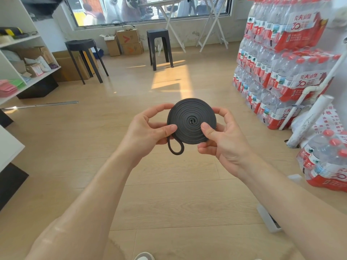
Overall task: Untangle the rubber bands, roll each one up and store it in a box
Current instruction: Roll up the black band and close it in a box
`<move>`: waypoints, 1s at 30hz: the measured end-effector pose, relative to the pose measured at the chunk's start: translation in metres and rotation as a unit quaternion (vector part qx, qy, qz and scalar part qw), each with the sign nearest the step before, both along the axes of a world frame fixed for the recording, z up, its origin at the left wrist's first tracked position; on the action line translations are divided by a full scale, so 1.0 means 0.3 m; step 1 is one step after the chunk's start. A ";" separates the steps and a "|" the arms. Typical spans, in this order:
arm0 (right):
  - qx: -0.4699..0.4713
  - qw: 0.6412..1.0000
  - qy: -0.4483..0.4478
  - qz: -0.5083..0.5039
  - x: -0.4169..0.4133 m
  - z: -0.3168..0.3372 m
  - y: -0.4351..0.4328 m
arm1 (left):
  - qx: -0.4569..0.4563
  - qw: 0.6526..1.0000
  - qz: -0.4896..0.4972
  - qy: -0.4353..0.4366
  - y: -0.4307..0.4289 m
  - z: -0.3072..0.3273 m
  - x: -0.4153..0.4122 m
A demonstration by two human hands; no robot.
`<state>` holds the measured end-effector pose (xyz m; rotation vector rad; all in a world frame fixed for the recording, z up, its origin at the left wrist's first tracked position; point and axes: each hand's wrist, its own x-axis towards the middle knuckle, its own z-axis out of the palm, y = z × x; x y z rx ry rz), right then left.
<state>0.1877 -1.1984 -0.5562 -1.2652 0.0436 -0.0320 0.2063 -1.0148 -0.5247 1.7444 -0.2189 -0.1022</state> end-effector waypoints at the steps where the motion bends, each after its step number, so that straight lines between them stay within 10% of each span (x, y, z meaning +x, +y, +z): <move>1: 0.001 1.000 0.004 0.004 -0.003 -0.002 0.006 | -0.005 1.000 0.008 -0.001 0.000 0.001 0.000; 13: -0.097 0.994 0.032 0.042 -0.017 -0.019 0.026 | 0.015 0.998 0.056 -0.032 0.005 0.008 -0.006; 20: -0.414 0.908 -0.014 0.069 0.032 0.034 -0.075 | 0.100 0.993 0.011 -0.060 -0.001 0.008 -0.015; 30: -0.504 0.848 -0.056 0.156 0.019 0.041 -0.074 | 0.254 0.960 -0.064 -0.099 -0.036 -0.033 -0.030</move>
